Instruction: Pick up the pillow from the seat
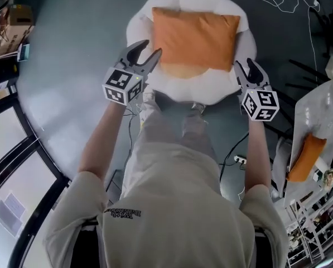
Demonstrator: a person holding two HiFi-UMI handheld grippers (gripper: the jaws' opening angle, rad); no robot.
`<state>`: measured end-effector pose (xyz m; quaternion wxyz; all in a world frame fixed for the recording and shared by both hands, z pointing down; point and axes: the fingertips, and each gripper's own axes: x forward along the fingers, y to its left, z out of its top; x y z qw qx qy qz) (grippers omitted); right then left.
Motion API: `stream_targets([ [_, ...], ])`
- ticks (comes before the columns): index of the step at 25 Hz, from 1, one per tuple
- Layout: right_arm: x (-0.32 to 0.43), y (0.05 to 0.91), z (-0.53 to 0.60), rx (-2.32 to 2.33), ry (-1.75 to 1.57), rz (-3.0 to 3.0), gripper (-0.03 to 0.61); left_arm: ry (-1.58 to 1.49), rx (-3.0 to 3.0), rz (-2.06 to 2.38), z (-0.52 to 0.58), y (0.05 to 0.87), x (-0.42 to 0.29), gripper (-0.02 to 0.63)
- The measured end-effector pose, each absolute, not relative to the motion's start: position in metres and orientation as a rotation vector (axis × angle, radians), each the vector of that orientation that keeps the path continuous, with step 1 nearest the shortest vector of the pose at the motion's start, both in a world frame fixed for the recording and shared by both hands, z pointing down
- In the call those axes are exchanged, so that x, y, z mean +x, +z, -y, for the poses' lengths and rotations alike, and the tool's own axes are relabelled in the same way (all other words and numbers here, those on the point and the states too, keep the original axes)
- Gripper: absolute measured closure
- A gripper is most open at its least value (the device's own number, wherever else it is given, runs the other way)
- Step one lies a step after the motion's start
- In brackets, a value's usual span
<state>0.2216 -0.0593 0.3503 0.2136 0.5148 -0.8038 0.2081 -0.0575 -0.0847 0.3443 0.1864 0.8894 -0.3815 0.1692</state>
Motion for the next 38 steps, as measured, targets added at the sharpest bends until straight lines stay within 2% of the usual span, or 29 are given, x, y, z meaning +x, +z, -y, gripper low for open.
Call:
stream_targets([
  [3,0.215,0.402,0.08,1.31,0.57,2.256,0.301,0.437,2.434,1.064,0.107,0.398,-0.067,0.409],
  [5,0.212,0.438,0.089,1.234,0.561,2.268,0.266,0.448,2.409,1.047,0.119,0.437,-0.07,0.389],
  [13,0.233,0.579,0.123,1.151,0.701,2.213,0.203,0.593,2.392,0.943,0.135,0.602,-0.074,0.311],
  [19,0.27,0.68,0.143,1.186,0.739,2.146,0.127,0.657,2.294,0.958,0.155,0.716,-0.083,0.267],
  [28,0.315,0.784,0.169,1.21,0.798,2.19,0.075,0.648,2.252,0.854,0.19,0.844,-0.103,0.242],
  [38,0.304,0.85,0.176,1.192,1.003,2.281,0.057,0.505,2.24,0.813,0.211,0.897,-0.08,0.225],
])
